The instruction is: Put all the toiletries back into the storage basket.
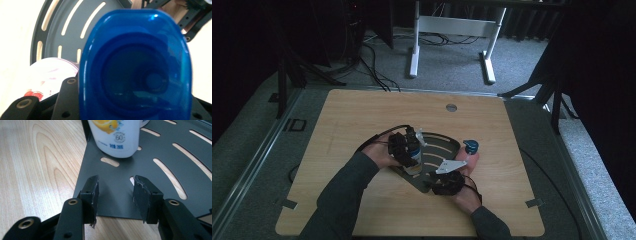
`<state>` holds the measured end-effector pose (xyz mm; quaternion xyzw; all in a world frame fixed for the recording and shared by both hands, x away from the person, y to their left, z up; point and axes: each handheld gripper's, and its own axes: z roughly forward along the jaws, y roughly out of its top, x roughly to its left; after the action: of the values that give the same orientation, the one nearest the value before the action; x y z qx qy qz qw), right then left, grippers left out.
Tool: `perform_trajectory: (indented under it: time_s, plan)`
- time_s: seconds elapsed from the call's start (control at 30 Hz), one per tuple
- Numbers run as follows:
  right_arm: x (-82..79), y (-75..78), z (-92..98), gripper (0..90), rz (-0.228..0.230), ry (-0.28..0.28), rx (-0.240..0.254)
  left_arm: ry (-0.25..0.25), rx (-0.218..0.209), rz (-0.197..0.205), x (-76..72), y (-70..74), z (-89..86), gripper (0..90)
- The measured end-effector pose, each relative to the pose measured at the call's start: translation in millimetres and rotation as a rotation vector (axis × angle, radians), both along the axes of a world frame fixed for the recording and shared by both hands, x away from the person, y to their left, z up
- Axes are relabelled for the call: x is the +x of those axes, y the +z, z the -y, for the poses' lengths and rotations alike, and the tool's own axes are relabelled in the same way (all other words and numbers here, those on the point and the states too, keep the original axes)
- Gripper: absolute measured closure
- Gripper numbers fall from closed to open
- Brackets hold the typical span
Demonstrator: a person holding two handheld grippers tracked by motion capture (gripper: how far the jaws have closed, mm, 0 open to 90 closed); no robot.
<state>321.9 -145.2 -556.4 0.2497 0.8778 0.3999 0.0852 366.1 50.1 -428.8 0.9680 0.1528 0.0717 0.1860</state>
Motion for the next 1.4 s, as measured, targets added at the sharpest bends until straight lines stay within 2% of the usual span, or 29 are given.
perform_trajectory:
  time_s: [0.33, 0.47, 0.6, 0.77, 1.07, 1.23, 1.4]
  plan:
    - [0.1, 0.1, 0.1, 55.3, -0.002, 0.001, 0.0, 0.033, 0.009, 0.002, 14.0, 2.2, 7.0, 55.6]
    - [0.2, 0.1, 0.2, 55.3, -0.001, 0.002, 0.0, 0.049, -0.006, 0.004, 19.8, 2.5, 7.4, 55.6]
    - [0.4, 0.1, 0.3, 55.3, -0.001, 0.003, 0.0, 0.057, -0.008, 0.007, 23.4, 1.5, 8.3, 55.5]
    - [0.5, 0.1, 0.4, 55.3, -0.001, 0.003, 0.001, 0.061, 0.008, 0.008, 28.8, 0.9, 9.1, 55.5]
    - [0.7, 0.1, 0.5, 55.3, -0.002, 0.005, 0.002, 0.068, -0.001, 0.015, 38.5, 6.2, 14.4, 55.5]
    - [0.5, 0.1, 0.5, 55.3, -0.002, 0.004, 0.002, 0.088, -0.016, 0.007, 44.9, 3.6, 15.1, 55.4]
    - [0.7, 0.1, 0.6, 55.3, -0.002, 0.005, 0.001, 0.095, -0.011, 0.009, 49.6, 0.4, 17.9, 55.4]
